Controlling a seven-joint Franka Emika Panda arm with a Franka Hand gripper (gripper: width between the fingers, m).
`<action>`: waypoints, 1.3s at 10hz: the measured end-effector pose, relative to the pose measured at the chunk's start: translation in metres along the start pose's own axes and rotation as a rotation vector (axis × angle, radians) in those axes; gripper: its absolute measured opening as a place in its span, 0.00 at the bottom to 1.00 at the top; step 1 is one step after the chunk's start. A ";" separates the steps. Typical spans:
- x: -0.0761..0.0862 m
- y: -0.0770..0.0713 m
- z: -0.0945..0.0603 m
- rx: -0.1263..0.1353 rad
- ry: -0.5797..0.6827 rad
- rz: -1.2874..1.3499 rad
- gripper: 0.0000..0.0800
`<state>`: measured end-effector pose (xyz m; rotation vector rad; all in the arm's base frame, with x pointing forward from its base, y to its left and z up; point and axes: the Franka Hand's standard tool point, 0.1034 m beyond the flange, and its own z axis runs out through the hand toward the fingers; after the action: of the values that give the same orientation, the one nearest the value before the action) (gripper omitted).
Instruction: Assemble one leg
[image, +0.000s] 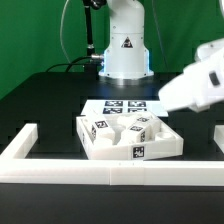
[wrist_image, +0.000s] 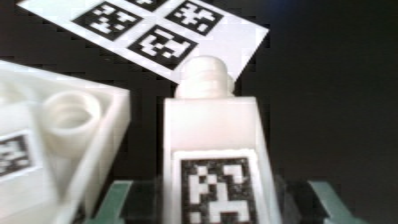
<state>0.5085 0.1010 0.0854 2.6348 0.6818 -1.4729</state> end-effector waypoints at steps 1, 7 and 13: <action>0.001 -0.002 0.006 -0.002 -0.004 -0.003 0.36; -0.009 0.030 -0.021 -0.017 0.295 0.030 0.36; -0.005 0.038 -0.044 -0.035 0.674 0.086 0.36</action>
Offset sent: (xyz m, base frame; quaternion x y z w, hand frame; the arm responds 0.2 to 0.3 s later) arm 0.0000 0.0000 0.0000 0.0000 0.1296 0.0000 0.9916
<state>0.5564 0.0757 0.1067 3.0743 0.5959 -0.5155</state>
